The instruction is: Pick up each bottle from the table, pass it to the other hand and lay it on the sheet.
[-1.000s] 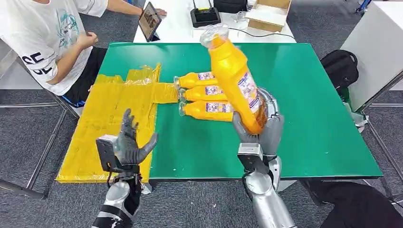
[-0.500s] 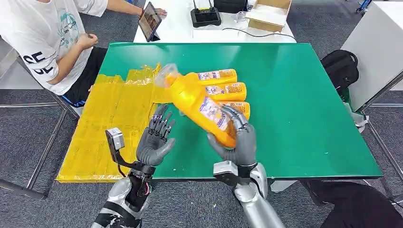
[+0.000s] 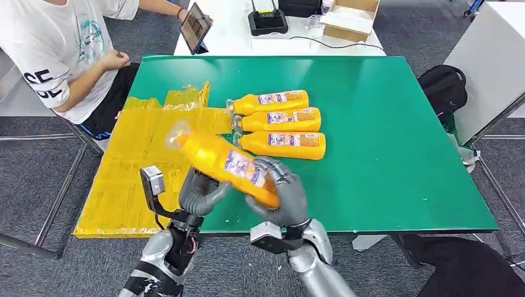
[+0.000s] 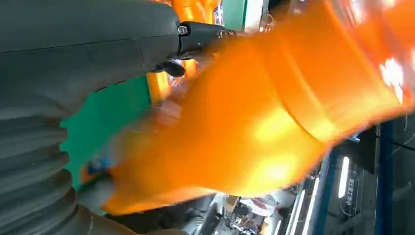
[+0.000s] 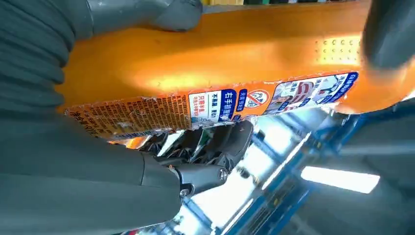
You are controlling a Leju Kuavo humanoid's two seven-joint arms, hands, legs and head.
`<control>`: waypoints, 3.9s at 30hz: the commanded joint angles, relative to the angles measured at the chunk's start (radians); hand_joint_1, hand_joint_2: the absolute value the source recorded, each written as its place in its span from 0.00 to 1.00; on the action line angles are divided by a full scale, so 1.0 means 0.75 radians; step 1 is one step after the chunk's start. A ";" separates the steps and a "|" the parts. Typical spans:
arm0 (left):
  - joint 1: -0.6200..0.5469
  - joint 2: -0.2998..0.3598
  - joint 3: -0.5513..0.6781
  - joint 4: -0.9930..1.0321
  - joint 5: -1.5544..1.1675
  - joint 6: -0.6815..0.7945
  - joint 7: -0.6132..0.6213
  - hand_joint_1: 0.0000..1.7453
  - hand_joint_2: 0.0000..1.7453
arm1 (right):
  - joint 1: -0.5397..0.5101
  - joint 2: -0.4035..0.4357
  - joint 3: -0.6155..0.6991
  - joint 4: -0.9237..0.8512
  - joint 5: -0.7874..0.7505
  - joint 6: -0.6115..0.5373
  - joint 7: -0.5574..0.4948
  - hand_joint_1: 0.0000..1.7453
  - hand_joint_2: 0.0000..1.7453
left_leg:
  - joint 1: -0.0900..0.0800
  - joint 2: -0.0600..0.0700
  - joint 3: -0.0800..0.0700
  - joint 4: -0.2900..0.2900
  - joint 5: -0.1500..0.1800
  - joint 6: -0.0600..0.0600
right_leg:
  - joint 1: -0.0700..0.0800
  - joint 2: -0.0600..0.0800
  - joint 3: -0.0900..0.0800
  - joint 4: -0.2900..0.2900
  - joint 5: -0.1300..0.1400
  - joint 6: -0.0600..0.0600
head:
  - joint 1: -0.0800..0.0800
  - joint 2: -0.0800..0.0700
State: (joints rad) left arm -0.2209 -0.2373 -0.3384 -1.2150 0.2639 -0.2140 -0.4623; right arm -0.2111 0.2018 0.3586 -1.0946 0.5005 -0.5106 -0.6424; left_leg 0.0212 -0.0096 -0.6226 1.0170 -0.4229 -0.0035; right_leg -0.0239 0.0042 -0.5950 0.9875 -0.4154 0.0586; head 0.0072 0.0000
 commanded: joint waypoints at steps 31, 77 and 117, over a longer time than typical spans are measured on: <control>-0.080 0.021 0.006 0.067 -0.027 0.047 -0.028 1.00 1.00 | -0.092 0.044 0.210 0.316 -0.031 0.069 0.014 1.00 1.00 | 0.001 0.001 0.006 -0.001 -0.002 0.002 | 0.002 -0.001 0.006 -0.002 -0.002 -0.004 | 0.000 0.000; -0.317 0.053 0.327 0.331 -0.430 0.853 -0.283 1.00 1.00 | -0.037 0.078 -0.025 0.004 -0.357 0.074 -0.001 0.00 0.00 | 0.000 0.001 0.004 -0.001 0.000 0.001 | 0.001 -0.001 0.004 0.000 -0.001 -0.004 | 0.000 0.000; -0.713 0.360 0.220 1.252 -2.349 0.984 0.457 1.00 1.00 | -0.042 0.063 0.077 -0.171 -0.424 0.067 0.024 0.00 0.00 | 0.002 0.003 0.004 0.000 0.000 0.000 | 0.002 0.003 0.003 0.001 -0.001 -0.004 | 0.001 0.000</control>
State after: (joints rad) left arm -0.6994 0.0275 -0.1831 -0.3761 -1.5244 0.5688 -0.1087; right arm -0.2211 0.2621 0.4051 -1.2257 0.1862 -0.4669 -0.6374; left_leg 0.0220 -0.0083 -0.6224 1.0170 -0.4213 -0.0051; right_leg -0.0234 0.0065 -0.5959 0.9888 -0.4150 0.0581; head 0.0076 0.0000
